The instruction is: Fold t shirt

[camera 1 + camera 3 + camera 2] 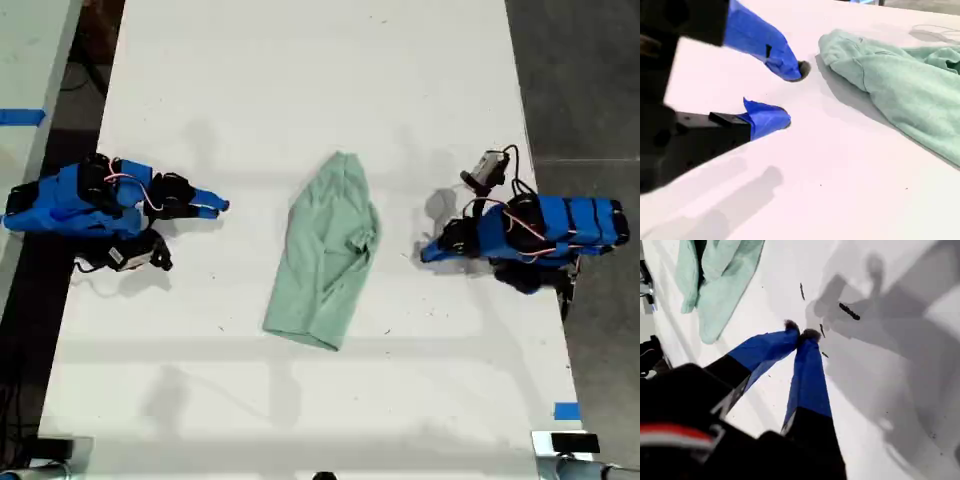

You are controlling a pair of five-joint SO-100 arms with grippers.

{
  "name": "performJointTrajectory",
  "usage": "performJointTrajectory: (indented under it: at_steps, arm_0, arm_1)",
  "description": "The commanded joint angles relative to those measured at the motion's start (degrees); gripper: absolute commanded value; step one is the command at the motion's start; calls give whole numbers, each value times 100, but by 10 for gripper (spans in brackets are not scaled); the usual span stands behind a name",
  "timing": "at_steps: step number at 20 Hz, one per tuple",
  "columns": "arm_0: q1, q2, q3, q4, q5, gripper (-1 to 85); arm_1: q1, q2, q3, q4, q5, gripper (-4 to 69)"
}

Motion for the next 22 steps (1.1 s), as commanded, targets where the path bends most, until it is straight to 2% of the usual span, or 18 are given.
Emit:
performJointTrajectory:
  at_steps: [1, 18, 20, 22]
  arm_0:
    - [-114, 35, 18, 9, -88, 113]
    - [-114, 35, 18, 9, -88, 113]
    - [-114, 35, 18, 9, -88, 113]
    - [-114, 35, 18, 9, -88, 113]
  arm_1:
    - [-62, 35, 308, -141, 18, 22]
    - [-88, 35, 308, -141, 9, 20]
    - [-62, 35, 308, -141, 176, 45]
    - [-35, 35, 308, -158, 281, 23]
